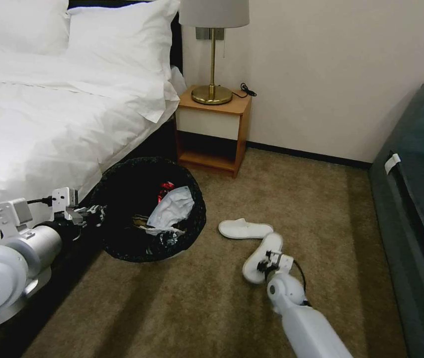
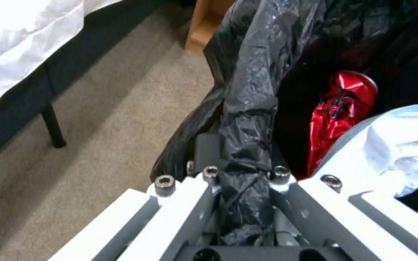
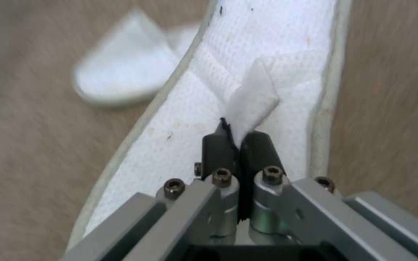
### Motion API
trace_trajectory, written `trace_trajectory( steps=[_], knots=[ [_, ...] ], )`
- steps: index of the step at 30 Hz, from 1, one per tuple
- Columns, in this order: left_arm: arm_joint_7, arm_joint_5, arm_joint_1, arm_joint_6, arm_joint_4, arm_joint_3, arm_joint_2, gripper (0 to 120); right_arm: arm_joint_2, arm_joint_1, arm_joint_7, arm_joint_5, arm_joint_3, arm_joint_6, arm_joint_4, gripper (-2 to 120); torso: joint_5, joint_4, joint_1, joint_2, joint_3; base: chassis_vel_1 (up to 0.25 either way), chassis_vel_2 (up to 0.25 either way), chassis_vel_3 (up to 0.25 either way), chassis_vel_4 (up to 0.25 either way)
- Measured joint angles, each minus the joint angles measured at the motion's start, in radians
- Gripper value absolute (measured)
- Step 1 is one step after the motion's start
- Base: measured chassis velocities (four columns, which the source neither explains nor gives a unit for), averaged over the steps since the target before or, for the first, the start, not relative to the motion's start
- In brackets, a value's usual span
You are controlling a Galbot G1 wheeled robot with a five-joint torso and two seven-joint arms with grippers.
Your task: Pick up the trash bin, then pick up the garbage on the floor and place it into the trash bin.
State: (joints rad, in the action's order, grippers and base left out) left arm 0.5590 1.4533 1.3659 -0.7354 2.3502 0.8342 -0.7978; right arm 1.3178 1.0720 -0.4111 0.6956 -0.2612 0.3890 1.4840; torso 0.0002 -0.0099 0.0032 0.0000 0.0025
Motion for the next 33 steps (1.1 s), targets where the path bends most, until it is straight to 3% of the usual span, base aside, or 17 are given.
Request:
trace_trajectory(
  steps=[2, 3, 6, 8, 9, 10, 12, 14, 15, 19, 28, 33],
  knots=[
    [-0.028, -0.015, -0.001, 0.0, -0.015, 0.003, 0.003, 2, -0.067, 0.018, -0.029, 0.034, 0.022, 0.007, 0.125, 0, 0.0001, 0.0, 0.0, 0.0, 0.0, 0.0, 0.0, 0.0, 0.0],
    [-0.028, -0.015, -0.001, 0.0, -0.015, 0.003, 0.003, 2, -0.067, 0.018, -0.029, 0.034, 0.022, 0.007, 0.125, 0, 0.0001, 0.0, 0.0, 0.0, 0.0, 0.0, 0.0, 0.0, 0.0],
    [-0.031, -0.016, 0.001, 0.0, -0.02, 0.004, 0.019, 2, -0.212, 0.014, -0.044, 0.126, 0.033, 0.017, 0.302, 0, -0.0003, 0.0, 0.0, 0.0, 0.0, 0.0, 0.0, 0.0, 0.0],
    [-0.029, -0.013, 0.002, 0.0, -0.019, 0.004, 0.023, 2, -0.254, 0.005, -0.038, 0.15, 0.031, 0.018, 0.346, 0, -0.0003, -0.0001, 0.0, 0.0, 0.0, 0.0, 0.0, 0.0, 0.0],
    [-0.017, -0.004, 0.005, 0.0, -0.014, 0.004, 0.029, 2, -0.308, -0.011, -0.009, 0.173, 0.02, 0.018, 0.398, 0, -0.0001, -0.0001, 0.0, 0.0, 0.0, 0.0, 0.0, 0.0, 0.0],
    [-0.017, -0.004, 0.005, 0.0, -0.014, 0.004, 0.029, 2, -0.308, -0.011, -0.009, 0.173, 0.02, 0.018, 0.398, 0, -0.0001, -0.0001, 0.0, 0.0, 0.0, 0.0, 0.0, 0.0, 0.0],
    [0.012, 0.018, 0.012, 0.0, -0.004, 0.002, 0.042, 2, -0.381, -0.054, 0.092, 0.194, -0.004, 0.011, 0.484, 0, -0.0001, -0.0001, 0.0, 0.0, 0.0, 0.0, 0.0, 0.0, 0.0],
    [0.029, 0.047, 0.016, 0.0, 0.0, 0.0, 0.047, 2, -0.402, -0.074, 0.138, 0.204, -0.015, 0.007, 0.517, 0, 0.0, 0.0001, 0.0, 0.0, 0.0, 0.0, 0.0, 0.0, 0.0],
    [0.069, 0.107, 0.017, 0.0, 0.007, -0.005, 0.05, 2, -0.418, -0.096, 0.178, 0.218, -0.025, 0.004, 0.548, 0, -0.0001, 0.0001, 0.0, 0.0, 0.0, 0.0, 0.0, 0.0, 0.0],
    [0.141, 0.199, 0.016, 0.0, 0.019, -0.021, 0.056, 2, -0.444, -0.147, 0.28, 0.238, -0.036, 0.004, 0.606, 0, -0.0001, 0.0, 0.0, 0.0, 0.0, 0.0, 0.0, 0.0, 0.0],
    [0.147, 0.201, 0.012, 0.0, 0.017, -0.033, 0.086, 2, -0.459, -0.271, 0.401, 0.226, 0.023, 0.005, 0.663, 0, -0.0002, -0.0001, 0.0, 0.0, 0.0, 0.0, 0.0, 0.0, 0.0],
    [0.154, 0.195, 0.02, 0.0, 0.021, -0.051, 0.095, 2, -0.419, -0.419, 0.467, 0.221, 0.153, 0.009, 0.642, 0, -0.0005, 0.0001, 0.0, 0.0, 0.0, 0.0, 0.0, 0.0, 0.0]
  ],
)
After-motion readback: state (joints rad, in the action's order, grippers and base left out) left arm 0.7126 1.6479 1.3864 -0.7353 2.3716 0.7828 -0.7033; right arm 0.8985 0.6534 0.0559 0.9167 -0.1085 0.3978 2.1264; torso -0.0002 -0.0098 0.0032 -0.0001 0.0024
